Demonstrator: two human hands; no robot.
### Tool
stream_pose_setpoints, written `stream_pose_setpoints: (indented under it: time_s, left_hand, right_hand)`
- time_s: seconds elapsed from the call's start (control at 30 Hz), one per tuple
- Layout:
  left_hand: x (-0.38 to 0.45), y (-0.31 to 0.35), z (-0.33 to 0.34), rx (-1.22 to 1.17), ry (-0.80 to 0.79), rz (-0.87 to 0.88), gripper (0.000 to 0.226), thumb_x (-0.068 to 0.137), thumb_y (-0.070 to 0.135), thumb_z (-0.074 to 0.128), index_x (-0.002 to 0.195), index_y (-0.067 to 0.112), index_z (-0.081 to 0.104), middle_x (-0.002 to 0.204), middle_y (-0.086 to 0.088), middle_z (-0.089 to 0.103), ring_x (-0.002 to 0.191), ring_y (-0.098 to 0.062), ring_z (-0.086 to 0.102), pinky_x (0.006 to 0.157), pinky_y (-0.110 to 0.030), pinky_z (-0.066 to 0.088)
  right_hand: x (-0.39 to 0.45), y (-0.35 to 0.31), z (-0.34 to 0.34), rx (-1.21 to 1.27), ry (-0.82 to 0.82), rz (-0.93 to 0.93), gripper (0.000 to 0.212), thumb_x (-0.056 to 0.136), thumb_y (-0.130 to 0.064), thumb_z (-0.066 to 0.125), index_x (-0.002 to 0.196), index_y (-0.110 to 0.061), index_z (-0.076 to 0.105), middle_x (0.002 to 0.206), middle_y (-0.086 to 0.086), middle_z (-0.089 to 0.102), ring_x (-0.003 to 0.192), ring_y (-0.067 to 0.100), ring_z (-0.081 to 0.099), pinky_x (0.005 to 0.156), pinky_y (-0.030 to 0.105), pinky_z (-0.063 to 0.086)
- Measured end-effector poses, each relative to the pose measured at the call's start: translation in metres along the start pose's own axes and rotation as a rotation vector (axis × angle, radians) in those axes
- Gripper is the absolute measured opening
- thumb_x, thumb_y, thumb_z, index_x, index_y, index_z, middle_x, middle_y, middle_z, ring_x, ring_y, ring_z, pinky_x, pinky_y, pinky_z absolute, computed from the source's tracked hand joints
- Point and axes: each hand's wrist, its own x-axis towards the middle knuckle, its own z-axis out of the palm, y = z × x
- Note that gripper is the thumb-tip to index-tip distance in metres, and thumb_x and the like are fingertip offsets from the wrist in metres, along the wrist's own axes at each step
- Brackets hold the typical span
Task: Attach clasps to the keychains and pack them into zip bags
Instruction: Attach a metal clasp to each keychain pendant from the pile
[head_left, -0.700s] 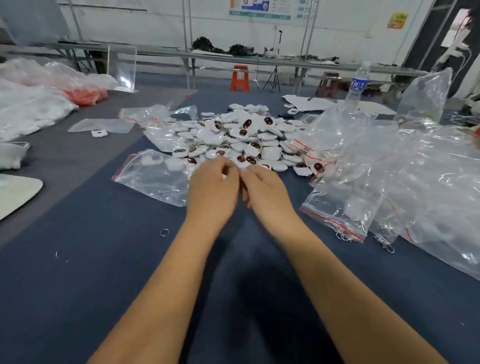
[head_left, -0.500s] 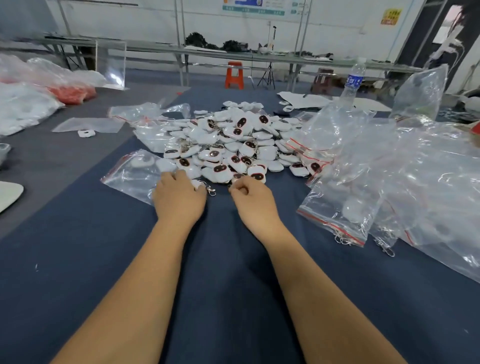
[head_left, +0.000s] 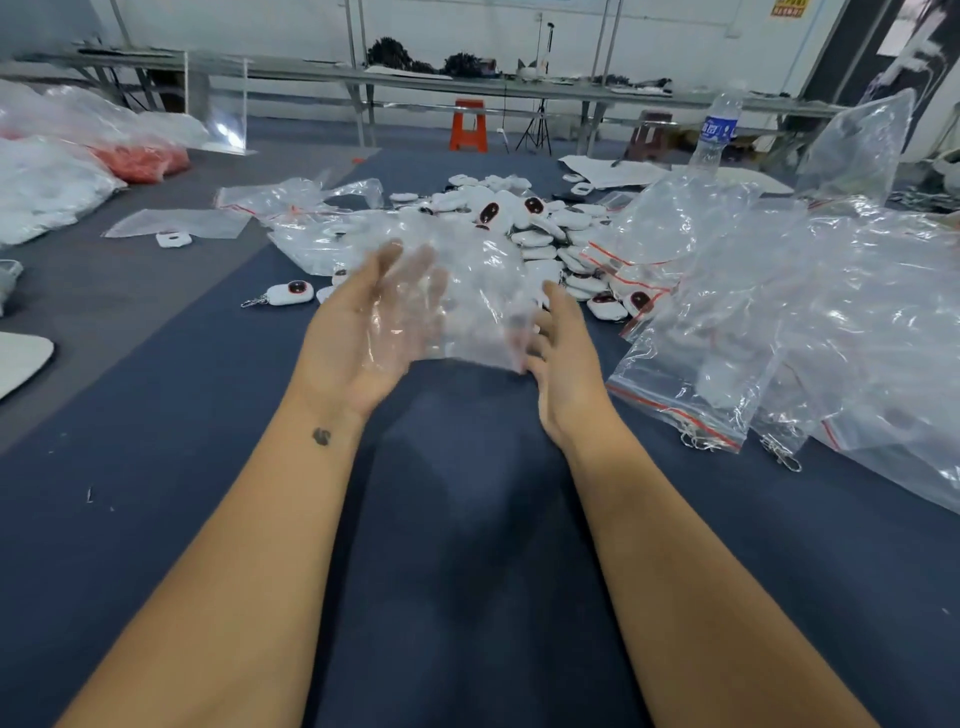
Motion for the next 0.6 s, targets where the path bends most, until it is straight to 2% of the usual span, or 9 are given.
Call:
stream_pose_setpoints:
  time_s: [0.07,0.13,0.23,0.3,0.37,0.43,0.5,0.57,0.6]
  left_hand:
    - [0.003,-0.001,-0.010,0.044,0.020,-0.062,0.028,0.103,0.020,0.045,0.091,0.013,0.069,0.091,0.000,0.074,0.081,-0.014,0.074,0.069,-0.030,0.061]
    - [0.007,-0.001,-0.017,0.236,0.087,-0.050,0.024,0.104,0.021,0.044,0.099,0.012,0.066,0.094,0.000,0.070,0.082,-0.015,0.072,0.077,-0.033,0.058]
    - [0.013,-0.003,-0.020,0.584,0.301,0.132,0.024,0.103,0.021,0.046,0.087,0.019,0.064,0.070,0.004,0.064,0.052,-0.008,0.056,0.047,-0.023,0.049]
    - [0.015,-0.006,-0.022,0.768,0.420,0.261,0.026,0.101,0.022,0.046,0.081,0.025,0.061,0.063,0.009,0.057,0.045,-0.006,0.047,0.043,-0.018,0.041]
    - [0.016,-0.008,-0.025,0.864,0.472,0.336,0.025,0.101,0.022,0.044,0.082,0.025,0.059,0.064,0.010,0.057,0.046,-0.007,0.046,0.043,-0.018,0.042]
    - [0.016,-0.008,-0.026,0.892,0.512,0.368,0.019,0.099,0.022,0.044,0.087,0.020,0.058,0.071,0.007,0.059,0.053,-0.010,0.050,0.049,-0.021,0.044]
    - [0.017,-0.009,-0.025,0.976,0.584,0.401,0.014,0.093,0.021,0.049,0.103,0.021,0.057,0.092,0.005,0.061,0.080,-0.016,0.056,0.070,-0.028,0.044]
    - [0.013,-0.008,-0.024,1.274,0.751,0.557,0.037,0.083,0.023,0.055,0.120,0.022,0.053,0.120,0.001,0.052,0.112,-0.022,0.044,0.089,-0.030,0.032]
    - [0.009,-0.009,-0.020,1.384,0.759,0.706,0.042,0.079,0.024,0.057,0.122,0.022,0.052,0.125,-0.001,0.048,0.116,-0.023,0.041,0.091,-0.030,0.028]
  right_hand:
    - [0.000,-0.005,-0.008,0.130,-0.104,0.036,0.041,0.102,-0.041,0.041,0.130,-0.018,0.059,0.109,0.005,0.073,0.098,0.023,0.070,0.094,0.043,0.052]
    - [-0.002,-0.008,-0.013,0.145,-0.200,0.061,0.034,0.100,-0.035,0.043,0.117,-0.014,0.064,0.093,0.004,0.075,0.089,0.026,0.067,0.097,0.048,0.047]
    - [-0.003,-0.008,-0.014,0.053,-0.279,0.069,0.027,0.096,-0.026,0.047,0.102,-0.013,0.070,0.088,0.006,0.072,0.082,0.027,0.063,0.088,0.046,0.048]
    - [-0.003,-0.008,-0.014,0.055,-0.306,0.092,0.029,0.096,-0.029,0.047,0.095,-0.015,0.074,0.094,0.009,0.072,0.084,0.028,0.063,0.085,0.043,0.049]
    - [-0.001,-0.008,-0.014,0.074,-0.329,0.110,0.030,0.096,-0.027,0.047,0.092,-0.016,0.075,0.094,0.009,0.073,0.084,0.027,0.063,0.080,0.039,0.051]
    - [0.000,-0.007,-0.013,-0.016,-0.322,0.081,0.023,0.095,-0.013,0.048,0.095,-0.011,0.072,0.088,0.008,0.071,0.077,0.023,0.061,0.071,0.032,0.052]
    - [0.001,-0.004,-0.010,-0.143,-0.285,0.040,0.022,0.092,-0.001,0.051,0.092,-0.008,0.071,0.083,0.009,0.067,0.070,0.018,0.058,0.062,0.026,0.052]
    - [0.001,0.000,-0.009,-0.198,-0.232,0.015,0.022,0.092,0.002,0.053,0.089,-0.009,0.071,0.081,0.008,0.067,0.070,0.017,0.058,0.061,0.024,0.053]
    - [0.002,0.001,-0.009,-0.202,-0.199,0.007,0.021,0.092,0.002,0.054,0.088,-0.009,0.071,0.081,0.008,0.068,0.072,0.017,0.059,0.063,0.024,0.053]
